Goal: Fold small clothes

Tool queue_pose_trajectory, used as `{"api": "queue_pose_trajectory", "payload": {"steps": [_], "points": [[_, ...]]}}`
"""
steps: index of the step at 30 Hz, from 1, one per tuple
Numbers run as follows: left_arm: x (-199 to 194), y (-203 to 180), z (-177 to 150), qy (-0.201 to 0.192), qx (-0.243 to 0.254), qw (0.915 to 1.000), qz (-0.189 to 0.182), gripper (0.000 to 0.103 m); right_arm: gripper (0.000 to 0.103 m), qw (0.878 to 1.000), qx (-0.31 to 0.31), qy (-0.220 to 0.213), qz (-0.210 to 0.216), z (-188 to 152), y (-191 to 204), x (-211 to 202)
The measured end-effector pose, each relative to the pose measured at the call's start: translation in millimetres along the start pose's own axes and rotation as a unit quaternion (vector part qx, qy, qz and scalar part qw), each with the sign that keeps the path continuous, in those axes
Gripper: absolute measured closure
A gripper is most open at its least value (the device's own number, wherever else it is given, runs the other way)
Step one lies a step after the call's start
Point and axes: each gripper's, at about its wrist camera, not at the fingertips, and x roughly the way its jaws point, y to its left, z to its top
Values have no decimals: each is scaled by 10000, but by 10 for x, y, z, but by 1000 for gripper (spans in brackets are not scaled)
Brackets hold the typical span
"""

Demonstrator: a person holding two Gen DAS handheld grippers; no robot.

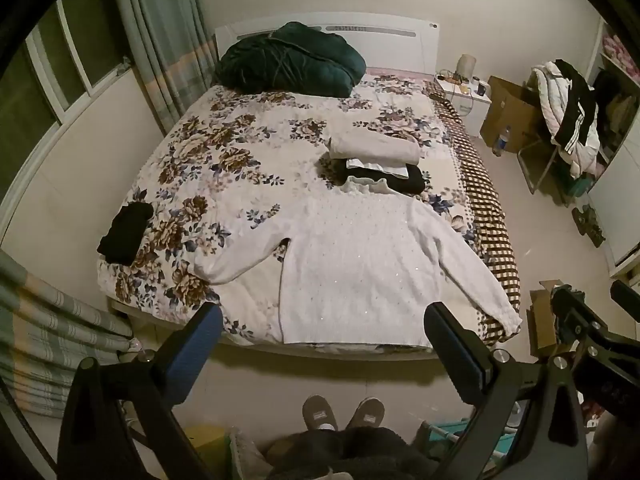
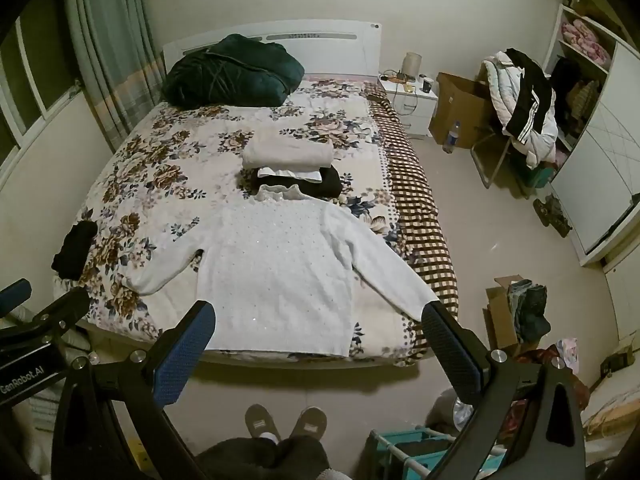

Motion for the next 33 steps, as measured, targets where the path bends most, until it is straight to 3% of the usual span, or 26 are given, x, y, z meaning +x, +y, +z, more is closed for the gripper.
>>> {"api": "queue_pose_trajectory", "payload": {"steps": [11,33], "points": [[-77,24,177,-47,-10,10000,-5,0,0,10000,3,-18,17,23,11,-25],[-232,-103,227,-154,-50,9999,7,0,0,10000,28,-68,33,214,104,-144]]}}
